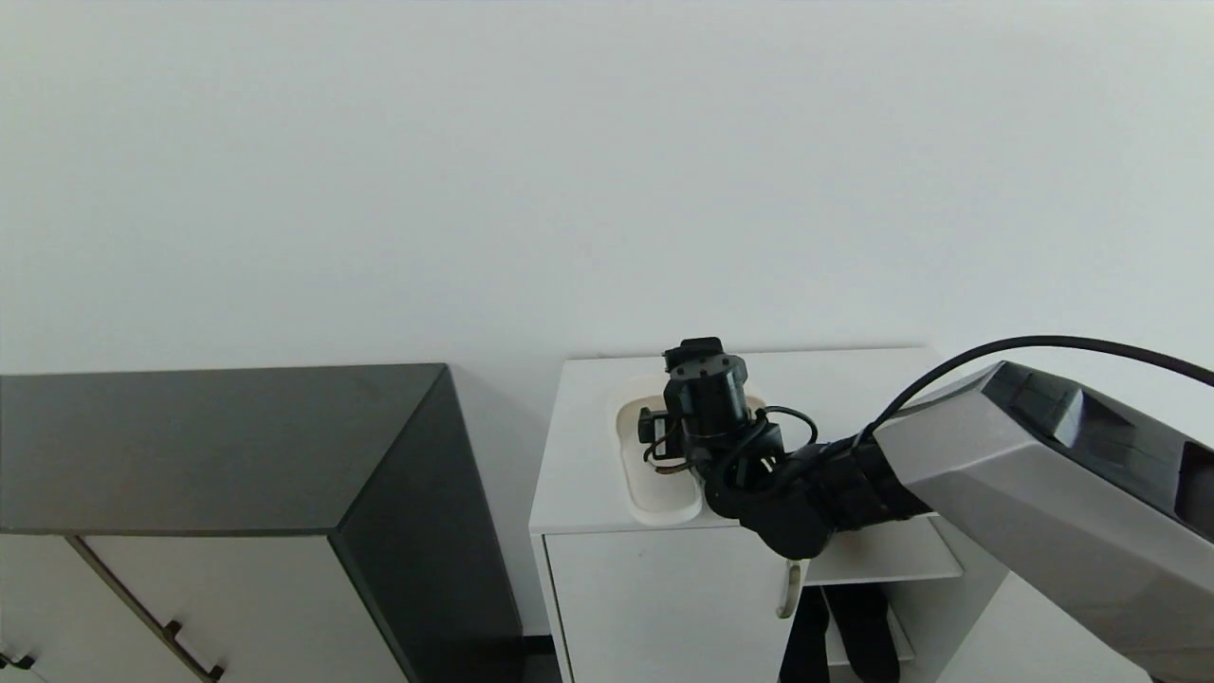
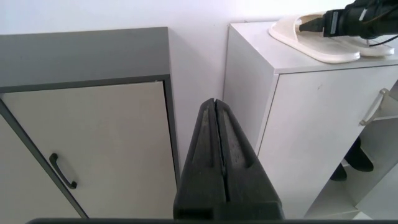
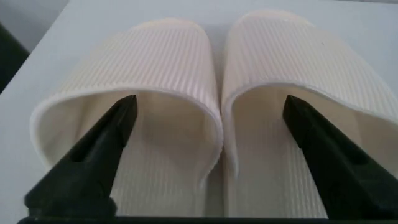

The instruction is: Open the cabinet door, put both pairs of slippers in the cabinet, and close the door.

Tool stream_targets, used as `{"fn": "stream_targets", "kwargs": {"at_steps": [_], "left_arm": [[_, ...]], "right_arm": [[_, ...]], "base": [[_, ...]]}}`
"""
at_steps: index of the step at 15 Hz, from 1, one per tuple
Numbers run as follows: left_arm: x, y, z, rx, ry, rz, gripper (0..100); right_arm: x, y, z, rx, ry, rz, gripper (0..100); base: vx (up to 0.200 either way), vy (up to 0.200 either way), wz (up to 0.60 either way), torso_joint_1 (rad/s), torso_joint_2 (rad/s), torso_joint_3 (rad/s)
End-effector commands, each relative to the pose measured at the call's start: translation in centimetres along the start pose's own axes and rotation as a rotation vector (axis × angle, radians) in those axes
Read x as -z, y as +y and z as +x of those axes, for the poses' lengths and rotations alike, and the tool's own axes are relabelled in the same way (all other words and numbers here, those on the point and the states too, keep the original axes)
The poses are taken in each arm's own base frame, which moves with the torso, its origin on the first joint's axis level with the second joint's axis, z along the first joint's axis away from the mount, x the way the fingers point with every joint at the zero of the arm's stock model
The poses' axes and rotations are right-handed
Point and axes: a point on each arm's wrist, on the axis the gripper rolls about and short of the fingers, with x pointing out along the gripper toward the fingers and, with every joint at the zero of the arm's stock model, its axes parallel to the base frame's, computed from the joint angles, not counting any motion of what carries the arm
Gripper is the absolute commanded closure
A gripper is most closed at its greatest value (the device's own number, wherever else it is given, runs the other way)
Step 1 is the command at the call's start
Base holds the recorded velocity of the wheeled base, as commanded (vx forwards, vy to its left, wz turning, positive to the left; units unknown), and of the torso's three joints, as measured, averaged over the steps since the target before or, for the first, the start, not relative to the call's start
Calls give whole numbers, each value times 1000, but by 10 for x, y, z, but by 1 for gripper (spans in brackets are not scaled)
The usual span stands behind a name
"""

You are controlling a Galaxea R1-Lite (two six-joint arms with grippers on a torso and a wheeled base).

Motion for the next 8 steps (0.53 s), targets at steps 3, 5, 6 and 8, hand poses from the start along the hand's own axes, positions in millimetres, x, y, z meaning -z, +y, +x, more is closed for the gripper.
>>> {"fn": "stream_targets", "kwargs": {"at_steps": [3,5,6,8], "left_arm": [[0,0,0,0,2,-1,100],[0,0,0,0,2,-1,100],[0,0,0,0,2,-1,100],[0,0,0,0,2,-1,100]], "right_arm": [[7,-1,13,10,4,1,100],[2,0,12,7,-11,9,100],[-3,0,10,5,-19,14,100],[-15,-1,-4,-8,-33,8,100]], "base": [[0,0,0,0,0,0],[0,0,0,0,0,0],[0,0,0,0,0,0],[0,0,0,0,0,0]]}}
